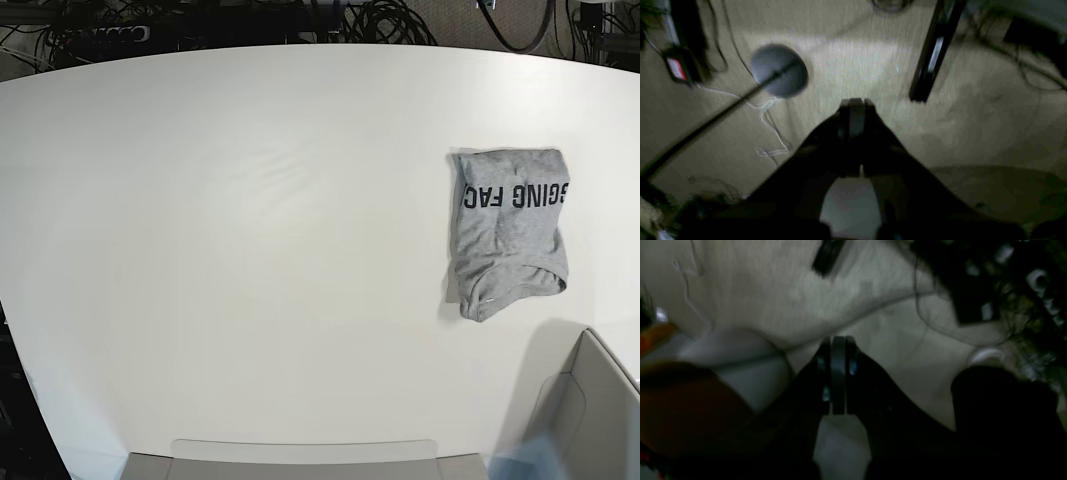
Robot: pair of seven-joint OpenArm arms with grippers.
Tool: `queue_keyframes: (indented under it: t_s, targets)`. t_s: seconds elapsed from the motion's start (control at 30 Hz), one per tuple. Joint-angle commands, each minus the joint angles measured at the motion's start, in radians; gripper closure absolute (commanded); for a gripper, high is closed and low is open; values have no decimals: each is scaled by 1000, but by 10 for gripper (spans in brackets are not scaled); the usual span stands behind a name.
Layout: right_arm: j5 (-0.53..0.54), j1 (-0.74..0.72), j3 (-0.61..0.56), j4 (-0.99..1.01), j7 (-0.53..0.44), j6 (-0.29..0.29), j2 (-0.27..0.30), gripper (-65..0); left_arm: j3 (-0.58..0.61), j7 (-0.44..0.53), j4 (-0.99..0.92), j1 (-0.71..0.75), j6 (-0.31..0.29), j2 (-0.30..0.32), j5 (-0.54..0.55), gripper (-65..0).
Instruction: Fold the T-shirt properly
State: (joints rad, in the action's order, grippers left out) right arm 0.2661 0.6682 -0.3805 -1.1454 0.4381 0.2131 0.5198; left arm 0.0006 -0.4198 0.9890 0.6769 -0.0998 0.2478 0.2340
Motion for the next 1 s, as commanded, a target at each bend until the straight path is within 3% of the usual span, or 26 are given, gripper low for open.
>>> queue_keyframes:
  t_s: [0.0,0.17,0.33,0.43,0.63,0.97]
  targets:
    - [2,-31,-27,60,-26,-1,21,-7,2,42,-57,-24,-1,-5,-2,0]
    - [2,-202,-160,408,-201,-2,-30,-8,2,246,-342,-173,-1,-26,-5,0]
    - [2,-338,-280,733,-536,-2,-79,-8,3,414,-520,-270,1,-54,-9,0]
    - [2,-402,-380,868,-672,-2,-99,-8,3,525,-640,-320,1,-54,-9,0]
    - [2,-477,-535,956,-691,-1,-109,-8,3,703,-887,-408,1,-49,-9,0]
    - [2,-522,-858,956,-692,-1,-71,-8,2,704,-888,-437,-1,-58,-9,0]
